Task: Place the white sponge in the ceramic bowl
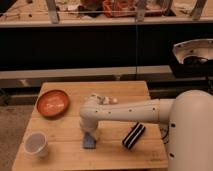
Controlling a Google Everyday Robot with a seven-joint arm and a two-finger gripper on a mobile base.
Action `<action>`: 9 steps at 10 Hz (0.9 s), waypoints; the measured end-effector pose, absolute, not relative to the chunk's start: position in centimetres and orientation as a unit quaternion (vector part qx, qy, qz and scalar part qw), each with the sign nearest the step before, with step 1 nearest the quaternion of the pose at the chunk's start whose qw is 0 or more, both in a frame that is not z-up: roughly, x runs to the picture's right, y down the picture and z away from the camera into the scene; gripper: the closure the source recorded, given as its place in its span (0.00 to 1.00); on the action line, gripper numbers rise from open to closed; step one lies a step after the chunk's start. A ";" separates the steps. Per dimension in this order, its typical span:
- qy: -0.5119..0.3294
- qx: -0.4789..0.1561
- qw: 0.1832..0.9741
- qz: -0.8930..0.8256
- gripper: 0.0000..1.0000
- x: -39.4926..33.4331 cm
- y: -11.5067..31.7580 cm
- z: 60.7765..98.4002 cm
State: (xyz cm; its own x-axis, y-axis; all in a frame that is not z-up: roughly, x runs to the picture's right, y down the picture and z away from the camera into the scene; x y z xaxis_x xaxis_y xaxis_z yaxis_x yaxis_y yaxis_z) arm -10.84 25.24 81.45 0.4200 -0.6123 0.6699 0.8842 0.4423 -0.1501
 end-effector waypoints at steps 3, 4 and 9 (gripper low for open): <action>-0.263 -0.248 0.806 -0.468 1.00 -12.8 21.2 80.7; -0.260 -0.249 0.807 -0.469 1.00 -13.0 20.6 80.5; -0.256 -0.243 0.813 -0.462 1.00 -14.1 15.8 81.5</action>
State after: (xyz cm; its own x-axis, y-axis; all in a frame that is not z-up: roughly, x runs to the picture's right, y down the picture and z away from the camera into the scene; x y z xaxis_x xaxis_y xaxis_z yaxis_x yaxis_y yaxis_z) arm -14.12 15.79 81.50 0.4416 -0.6281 0.6407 0.8766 0.4542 -0.1590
